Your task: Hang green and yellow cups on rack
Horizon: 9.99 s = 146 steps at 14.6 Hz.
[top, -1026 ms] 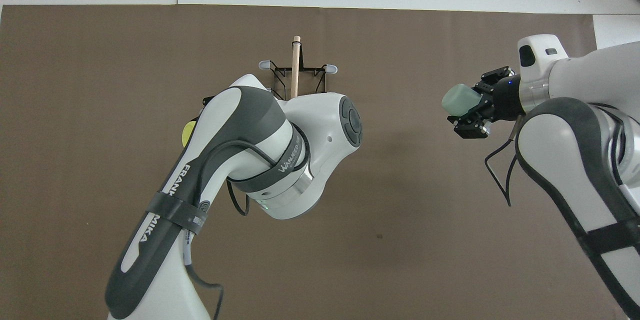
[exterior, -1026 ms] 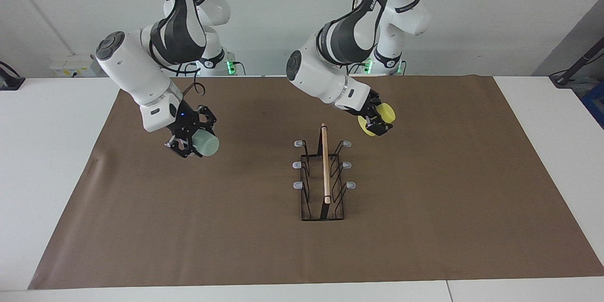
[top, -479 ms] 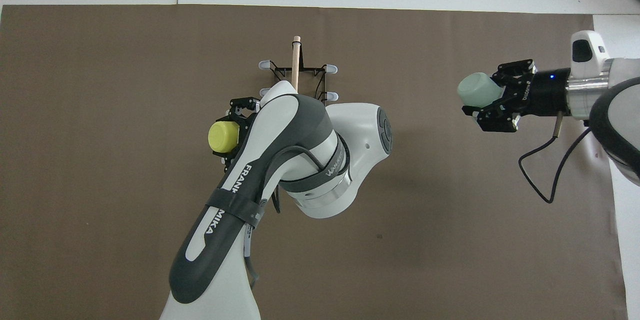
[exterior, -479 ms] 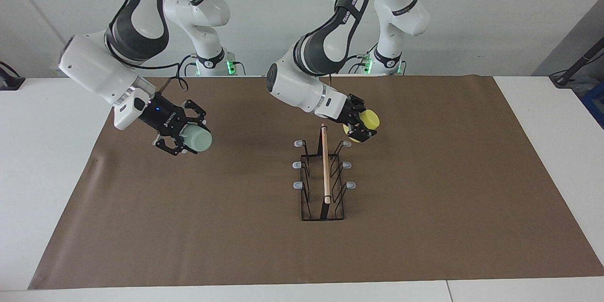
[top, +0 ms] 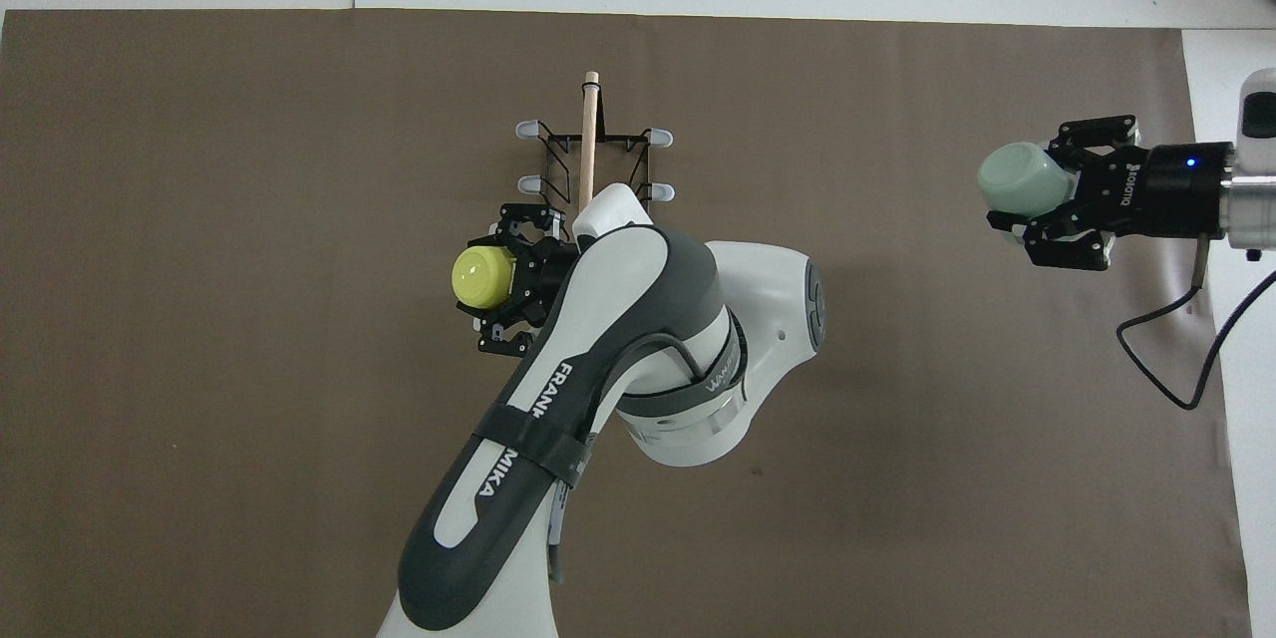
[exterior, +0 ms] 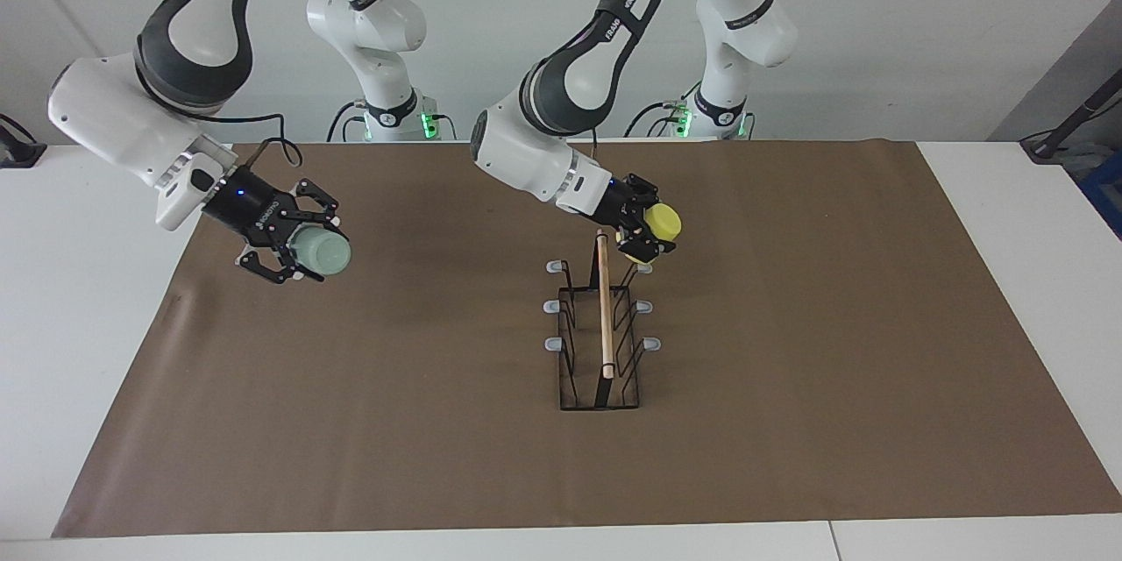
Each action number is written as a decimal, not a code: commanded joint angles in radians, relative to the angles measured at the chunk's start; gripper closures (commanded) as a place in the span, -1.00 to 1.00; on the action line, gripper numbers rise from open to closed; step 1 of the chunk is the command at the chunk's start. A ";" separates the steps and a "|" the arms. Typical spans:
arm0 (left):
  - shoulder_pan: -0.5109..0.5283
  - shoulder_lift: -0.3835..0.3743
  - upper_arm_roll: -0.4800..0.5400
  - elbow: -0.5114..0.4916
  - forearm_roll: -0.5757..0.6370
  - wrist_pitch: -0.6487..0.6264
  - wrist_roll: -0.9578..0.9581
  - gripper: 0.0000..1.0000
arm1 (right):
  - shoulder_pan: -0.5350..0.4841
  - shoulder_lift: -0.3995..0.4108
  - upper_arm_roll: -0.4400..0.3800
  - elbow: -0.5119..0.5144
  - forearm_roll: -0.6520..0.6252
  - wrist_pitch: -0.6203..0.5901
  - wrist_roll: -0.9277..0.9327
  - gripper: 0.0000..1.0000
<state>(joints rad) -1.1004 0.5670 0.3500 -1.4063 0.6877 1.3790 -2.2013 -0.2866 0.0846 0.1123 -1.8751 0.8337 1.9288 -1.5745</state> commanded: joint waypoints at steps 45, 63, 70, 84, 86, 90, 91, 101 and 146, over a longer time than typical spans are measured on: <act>0.388 -0.259 0.056 -0.079 -0.264 0.409 0.550 -1.00 | 0.506 0.006 0.007 -0.250 1.323 0.510 -0.662 1.00; 1.103 -0.349 -0.384 -0.111 -0.782 0.446 1.986 -1.00 | 0.669 0.113 0.012 -0.170 1.648 0.684 -0.900 1.00; 1.071 -0.561 -0.393 -0.140 -0.731 0.125 2.160 -1.00 | 0.698 0.101 0.012 -0.217 1.752 0.687 -0.921 1.00; 1.083 -0.585 -0.391 -0.177 -0.729 0.147 2.241 -1.00 | 0.681 0.238 0.012 -0.256 1.835 0.486 -1.081 0.41; 1.085 -0.582 -0.391 -0.166 -0.720 0.131 2.243 -1.00 | 0.681 0.238 0.012 -0.251 1.834 0.493 -1.081 -1.00; 1.083 -0.590 -0.393 -0.186 -0.700 0.143 2.252 -1.00 | 0.681 0.224 0.012 -0.220 1.822 0.564 -1.073 -1.00; 1.085 -0.593 -0.393 -0.189 -0.700 0.147 2.249 -1.00 | 0.682 0.206 0.013 -0.204 1.812 0.608 -1.067 -1.00; 1.087 -0.595 -0.393 -0.188 -0.700 0.134 2.243 -1.00 | 0.607 0.130 0.017 -0.084 1.361 0.817 -0.970 -1.00; 1.080 -0.595 -0.393 -0.188 -0.700 0.134 2.243 -1.00 | 0.239 -0.082 -0.002 0.185 -0.729 -0.409 1.094 -1.00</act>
<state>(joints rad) -0.0193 0.0018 -0.0432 -1.5592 -0.0250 1.5054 0.0311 -0.0516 0.0051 0.1128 -1.7103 0.1361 1.5289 -0.5566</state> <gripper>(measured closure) 0.000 0.000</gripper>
